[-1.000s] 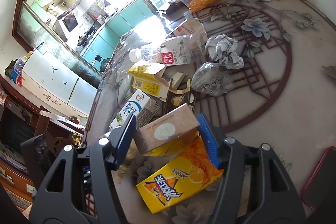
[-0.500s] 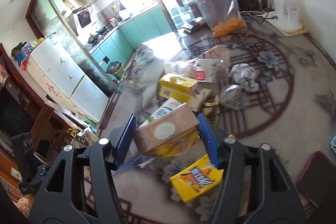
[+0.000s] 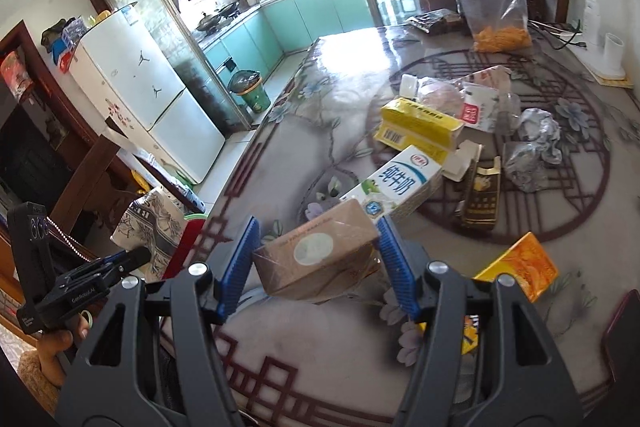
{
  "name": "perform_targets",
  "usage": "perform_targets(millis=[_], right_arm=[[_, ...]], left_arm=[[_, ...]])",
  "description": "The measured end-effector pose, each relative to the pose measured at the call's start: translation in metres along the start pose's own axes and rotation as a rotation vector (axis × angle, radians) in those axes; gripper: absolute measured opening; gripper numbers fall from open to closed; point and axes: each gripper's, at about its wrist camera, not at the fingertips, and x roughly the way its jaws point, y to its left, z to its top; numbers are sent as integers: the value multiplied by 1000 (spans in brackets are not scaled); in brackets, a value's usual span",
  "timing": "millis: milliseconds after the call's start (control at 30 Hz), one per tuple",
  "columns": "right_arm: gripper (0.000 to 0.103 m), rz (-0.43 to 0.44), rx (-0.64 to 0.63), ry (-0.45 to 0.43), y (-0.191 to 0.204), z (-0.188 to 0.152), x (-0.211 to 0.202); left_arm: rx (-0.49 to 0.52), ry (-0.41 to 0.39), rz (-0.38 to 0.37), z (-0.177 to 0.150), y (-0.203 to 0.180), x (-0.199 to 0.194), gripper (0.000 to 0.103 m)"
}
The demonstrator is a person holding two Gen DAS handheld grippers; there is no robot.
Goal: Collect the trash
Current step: 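Carry the paper cup and brown box over the red bucket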
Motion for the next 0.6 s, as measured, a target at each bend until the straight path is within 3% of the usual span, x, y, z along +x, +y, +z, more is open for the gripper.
perform_targets(millis=[600], right_arm=[[59, 71, -158, 73, 85, 19, 42]], left_arm=[[-112, -42, 128, 7, 95, -20, 13]])
